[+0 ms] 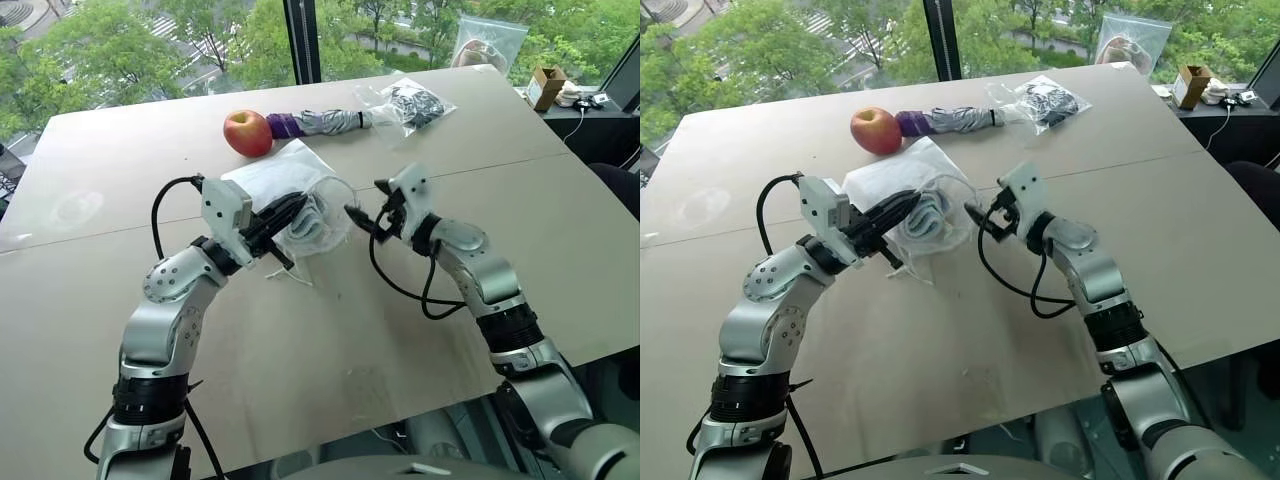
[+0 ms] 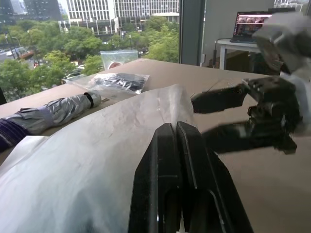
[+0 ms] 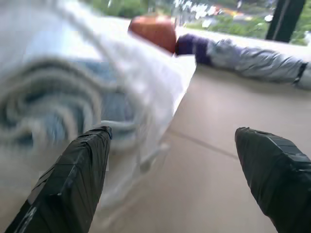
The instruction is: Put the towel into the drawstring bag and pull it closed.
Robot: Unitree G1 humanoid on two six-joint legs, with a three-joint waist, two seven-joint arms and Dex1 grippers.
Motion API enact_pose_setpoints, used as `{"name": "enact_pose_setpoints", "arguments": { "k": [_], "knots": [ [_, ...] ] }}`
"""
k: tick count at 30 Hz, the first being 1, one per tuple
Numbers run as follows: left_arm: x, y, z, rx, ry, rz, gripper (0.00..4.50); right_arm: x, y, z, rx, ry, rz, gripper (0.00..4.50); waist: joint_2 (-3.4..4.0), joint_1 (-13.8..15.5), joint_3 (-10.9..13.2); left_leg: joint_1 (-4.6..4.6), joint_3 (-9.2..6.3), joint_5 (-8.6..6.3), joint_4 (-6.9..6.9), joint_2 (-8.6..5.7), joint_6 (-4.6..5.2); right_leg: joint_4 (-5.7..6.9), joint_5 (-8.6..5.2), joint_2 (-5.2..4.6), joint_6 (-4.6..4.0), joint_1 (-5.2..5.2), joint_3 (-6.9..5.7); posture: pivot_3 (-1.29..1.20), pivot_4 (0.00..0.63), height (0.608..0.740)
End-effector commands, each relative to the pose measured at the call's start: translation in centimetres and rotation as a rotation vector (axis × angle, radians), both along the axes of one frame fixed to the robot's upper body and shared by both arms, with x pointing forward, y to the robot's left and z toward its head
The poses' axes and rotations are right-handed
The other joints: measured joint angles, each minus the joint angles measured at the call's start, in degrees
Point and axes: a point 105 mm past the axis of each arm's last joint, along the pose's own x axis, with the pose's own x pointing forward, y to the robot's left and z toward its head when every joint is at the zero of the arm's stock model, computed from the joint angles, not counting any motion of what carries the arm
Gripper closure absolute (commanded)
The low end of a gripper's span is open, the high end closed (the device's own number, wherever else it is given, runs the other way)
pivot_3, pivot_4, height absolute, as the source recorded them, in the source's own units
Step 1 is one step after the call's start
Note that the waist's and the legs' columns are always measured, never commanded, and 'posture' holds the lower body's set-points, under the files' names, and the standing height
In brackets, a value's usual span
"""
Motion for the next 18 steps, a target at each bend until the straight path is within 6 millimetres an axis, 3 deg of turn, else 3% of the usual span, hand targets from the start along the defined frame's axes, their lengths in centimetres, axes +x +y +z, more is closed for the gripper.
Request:
{"name": "enact_pose_setpoints", "arguments": {
  "k": [1, 5, 8, 13, 18],
  "knots": [
    [-0.1, 0.1, 0.6, 0.003, -0.032, 0.002, 4.5, -1.8, -0.7, 2.0, 0.139, 0.031, 0.092, 0.18, 0.0, 0.07, 0.0, 0.0, 0.0, 0.0, 0.0, 0.0, 0.0, 0.0, 0.0, -0.01, 0.0, 0.0, 0.0, 0.0, 0.15, 0.74],
    [-0.1, 0.0, 0.5, 0.004, -0.031, 0.003, 4.5, -5.5, 0.3, 0.5, 0.084, 0.157, 0.324, 0.18, 0.01, 0.66, 0.0, -0.03, 0.0, -0.01, 0.01, -0.01, 0.01, -0.06, 0.0, -0.03, 0.0, 0.01, 0.0, 0.0, 0.15, 0.74],
    [0.0, -0.1, 0.4, 0.005, -0.029, 0.002, 4.5, -6.5, 1.1, -1.2, 0.025, 0.222, 0.376, 0.18, 0.0, 0.54, 0.0, 0.0, 0.03, -0.01, 0.02, -0.02, 0.02, -0.04, 0.0, -0.02, 0.0, 0.01, 0.01, 0.0, 0.15, 0.74],
    [-0.1, -0.1, 0.3, 0.006, -0.027, 0.003, 4.5, -5.9, 2.3, -3.1, -0.079, 0.225, 0.381, 0.18, -0.01, 0.54, -0.01, 0.1, 0.01, 0.0, 0.03, -0.01, 0.02, 0.18, -0.01, 0.03, -0.01, 0.01, 0.01, 0.0, 0.15, 0.74],
    [-0.1, -0.1, 0.2, 0.009, -0.026, 0.003, 4.5, -3.1, 2.6, -4.0, -0.142, 0.194, 0.282, 0.18, -0.01, 0.55, -0.01, 0.09, 0.07, 0.0, 0.13, -0.03, 0.01, 0.23, -0.01, 0.02, -0.01, 0.02, 0.06, 0.0, 0.15, 0.74]
  ]
}}
